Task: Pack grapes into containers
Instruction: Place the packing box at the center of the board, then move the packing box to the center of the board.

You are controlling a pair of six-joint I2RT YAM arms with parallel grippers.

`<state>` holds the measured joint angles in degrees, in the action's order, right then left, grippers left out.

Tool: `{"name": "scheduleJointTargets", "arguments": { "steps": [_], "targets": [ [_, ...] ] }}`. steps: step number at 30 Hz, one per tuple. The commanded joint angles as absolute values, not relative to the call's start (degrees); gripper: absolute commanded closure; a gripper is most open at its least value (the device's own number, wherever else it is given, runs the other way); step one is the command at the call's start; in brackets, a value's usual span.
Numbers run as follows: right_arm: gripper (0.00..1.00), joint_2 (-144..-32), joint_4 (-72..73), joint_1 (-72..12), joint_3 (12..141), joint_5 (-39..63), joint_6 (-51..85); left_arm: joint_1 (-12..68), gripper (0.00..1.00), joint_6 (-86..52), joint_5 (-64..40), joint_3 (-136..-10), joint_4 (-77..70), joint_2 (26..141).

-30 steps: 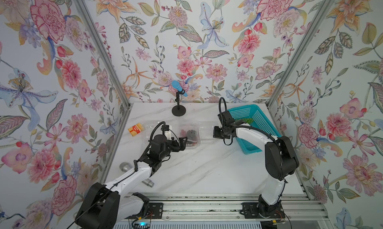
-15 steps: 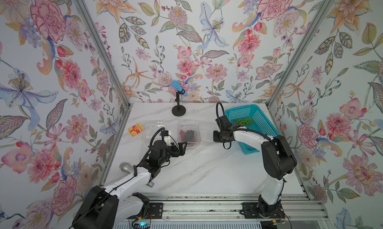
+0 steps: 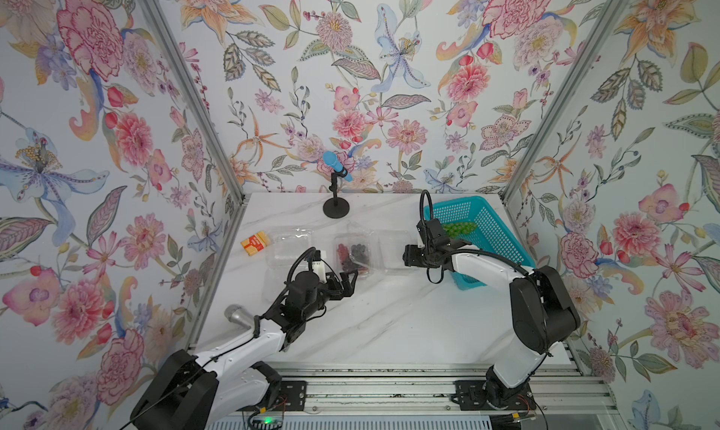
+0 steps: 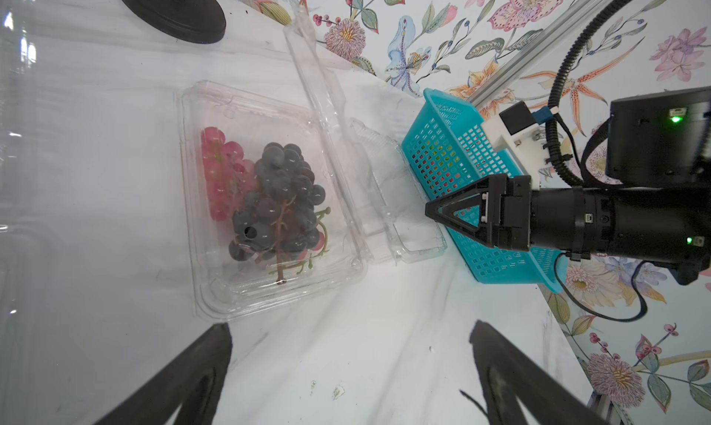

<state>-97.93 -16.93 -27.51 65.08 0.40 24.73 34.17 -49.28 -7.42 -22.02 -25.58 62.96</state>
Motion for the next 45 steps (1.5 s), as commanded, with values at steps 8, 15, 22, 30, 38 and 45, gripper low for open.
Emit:
{"name": "scheduleJointTargets", "arguments": {
  "steps": [8, 15, 22, 30, 38, 45],
  "targets": [
    [0.0, -92.7, -11.7, -28.6, 60.8, 3.4, 25.1, 39.6, 0.0, -55.8, -2.5, -18.3, -34.1, 64.6],
    [0.0, -90.5, -11.0, -26.3, 57.2, 5.4, 24.5, 42.7, 0.0, -58.6, -0.3, -20.3, -40.2, 70.5],
    [0.0, -85.7, -10.9, -24.4, 53.3, 5.1, 23.0, 43.2, 0.0, -61.4, 0.3, -22.7, -38.9, 74.6],
    [0.0, -82.1, -9.8, -22.8, 49.4, 5.6, 22.5, 43.2, 0.0, -62.7, 1.3, -23.5, -42.2, 79.8],
    [0.0, -79.9, -9.0, -22.1, 47.0, 6.0, 23.6, 40.6, 0.0, -60.0, 1.1, -27.9, -43.1, 86.5],
    [0.0, -77.8, -9.0, -22.0, 45.3, 5.8, 23.9, 36.0, 0.0, -57.2, -0.4, -33.1, -41.5, 93.1]
  ]
}}
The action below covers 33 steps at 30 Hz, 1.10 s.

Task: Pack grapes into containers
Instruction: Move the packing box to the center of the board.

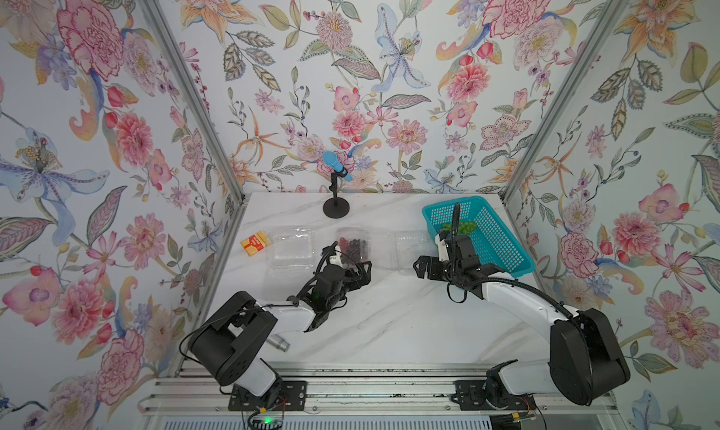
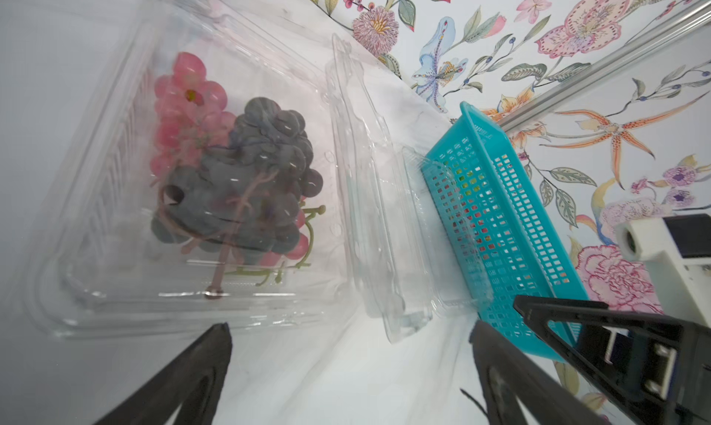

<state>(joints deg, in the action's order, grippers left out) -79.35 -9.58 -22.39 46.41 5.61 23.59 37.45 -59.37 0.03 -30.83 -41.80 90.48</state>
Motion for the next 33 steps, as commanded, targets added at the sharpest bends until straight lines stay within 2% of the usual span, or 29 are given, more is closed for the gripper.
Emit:
{"name": "scheduleJointTargets", "arguments": {
  "steps": [1, 11, 17, 23, 33],
  "targets": [
    [0.0, -77.5, -8.9, -21.9, 45.1, 5.8, 24.0, 35.5, 0.0, -56.9, -1.1, -34.1, -41.6, 94.3],
    [0.0, -77.6, -6.1, -21.7, 43.3, 7.6, 25.4, 34.7, 0.0, -54.0, -2.4, -45.3, -38.4, 103.9],
    [0.0, -81.3, -7.8, -21.4, 46.8, 8.3, 24.0, 34.0, 0.0, -53.6, -3.2, -50.8, -38.8, 107.8],
    [0.0, -81.0, -8.2, -20.6, 47.6, 8.4, 23.6, 34.0, 0.0, -49.5, -3.7, -51.3, -34.9, 103.8],
    [0.0, -81.4, -9.0, -22.0, 48.8, 9.9, 21.5, 33.9, 0.0, -43.9, -5.6, -42.6, -29.1, 87.3]
  ]
}}
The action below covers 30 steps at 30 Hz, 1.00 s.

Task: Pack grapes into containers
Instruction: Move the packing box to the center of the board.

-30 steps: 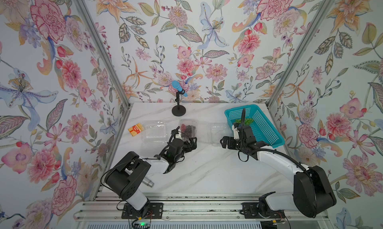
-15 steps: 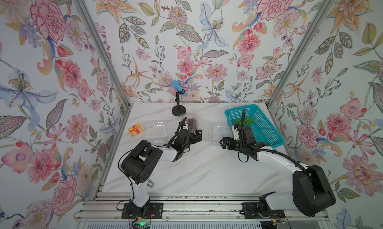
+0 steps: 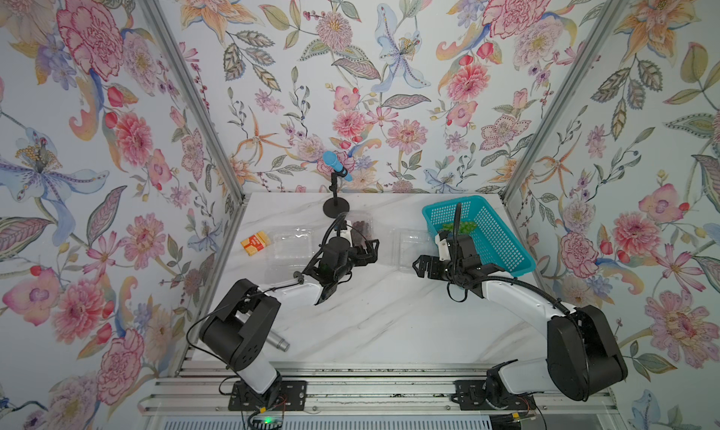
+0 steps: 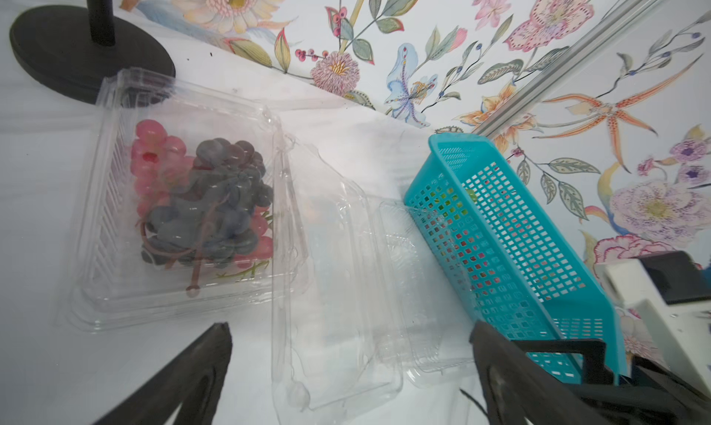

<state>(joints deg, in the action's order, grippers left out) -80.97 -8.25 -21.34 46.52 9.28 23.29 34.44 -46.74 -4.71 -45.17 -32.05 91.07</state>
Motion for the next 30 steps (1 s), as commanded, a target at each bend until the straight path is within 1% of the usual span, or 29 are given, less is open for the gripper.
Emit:
{"name": "scheduleJointTargets", "arguments": {
  "steps": [1, 5, 8, 12, 16, 21, 26, 30],
  "targets": [
    [0.0, -81.9, -9.0, -22.1, 49.2, 10.3, 21.2, 33.8, 0.0, -43.7, -5.4, -41.8, -28.2, 85.8],
    [0.0, -83.6, -8.9, -22.4, 50.8, 10.9, 20.7, 33.3, 0.0, -43.5, -3.6, -37.7, -25.5, 79.2],
    [0.0, -87.2, -8.6, -23.3, 54.4, 13.2, 20.3, 32.2, 0.0, -44.4, -2.9, -33.8, -24.9, 74.3],
    [0.0, -95.0, -8.7, -24.3, 60.6, 14.0, 20.0, 31.6, 0.0, -45.0, -2.8, -30.7, -22.9, 70.2],
    [0.0, -103.7, -9.0, -26.0, 66.6, 17.2, 19.6, 31.6, 0.0, -45.9, -2.5, -27.9, -21.5, 66.8],
    [0.0, -110.7, -9.1, -29.5, 72.4, 16.8, 19.1, 31.6, 0.0, -46.9, -1.8, -24.5, -20.9, 63.6],
    [0.0, -114.5, -8.4, -31.3, 76.3, 17.3, 19.5, 31.6, 0.0, -47.8, -1.5, -22.4, -19.8, 60.6],
    [0.0, -115.1, -7.1, -32.8, 77.0, 18.6, 20.3, 31.6, 0.0, -47.7, -0.8, -21.5, -18.3, 58.9]
  ]
}}
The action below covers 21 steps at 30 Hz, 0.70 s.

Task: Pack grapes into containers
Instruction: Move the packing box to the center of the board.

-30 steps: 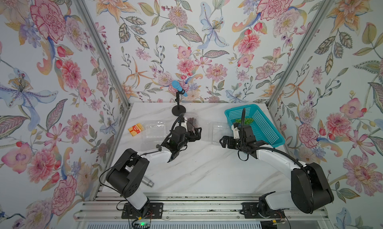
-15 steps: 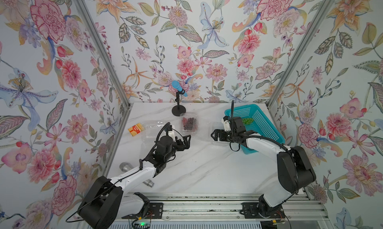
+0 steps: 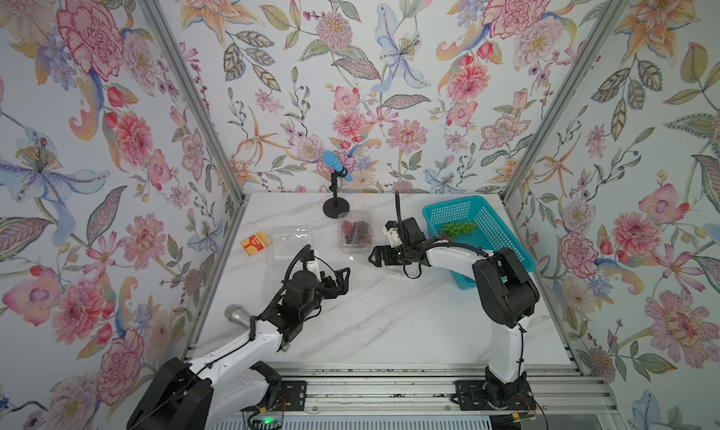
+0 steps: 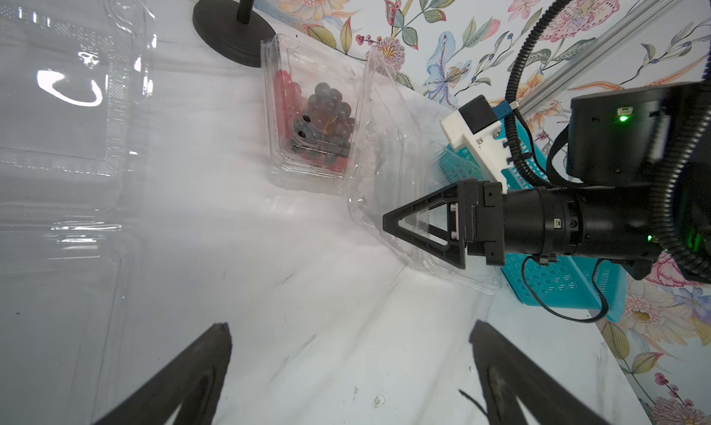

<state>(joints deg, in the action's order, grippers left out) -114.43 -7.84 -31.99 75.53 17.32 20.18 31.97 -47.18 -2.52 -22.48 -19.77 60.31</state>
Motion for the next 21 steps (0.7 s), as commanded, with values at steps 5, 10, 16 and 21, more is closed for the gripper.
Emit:
{"name": "scheduleJointTargets", "arguments": {
  "steps": [5, 10, 16, 21],
  "targets": [
    [0.0, -114.5, -6.6, -34.5, 76.7, 19.5, 21.0, 31.6, 0.0, -48.3, -0.9, -20.5, -18.0, 58.1],
    [0.0, -113.3, -5.7, -35.6, 73.9, 19.5, 21.8, 31.6, 0.0, -48.4, -0.4, -20.1, -17.2, 57.1],
    [0.0, -110.7, -4.9, -38.3, 70.1, 19.9, 22.0, 31.4, 0.0, -48.3, 1.1, -20.4, -15.3, 54.6],
    [0.0, -110.7, -4.7, -41.5, 69.4, 20.5, 22.1, 30.3, 0.0, -47.8, 1.3, -21.0, -13.6, 53.3]
  ]
}}
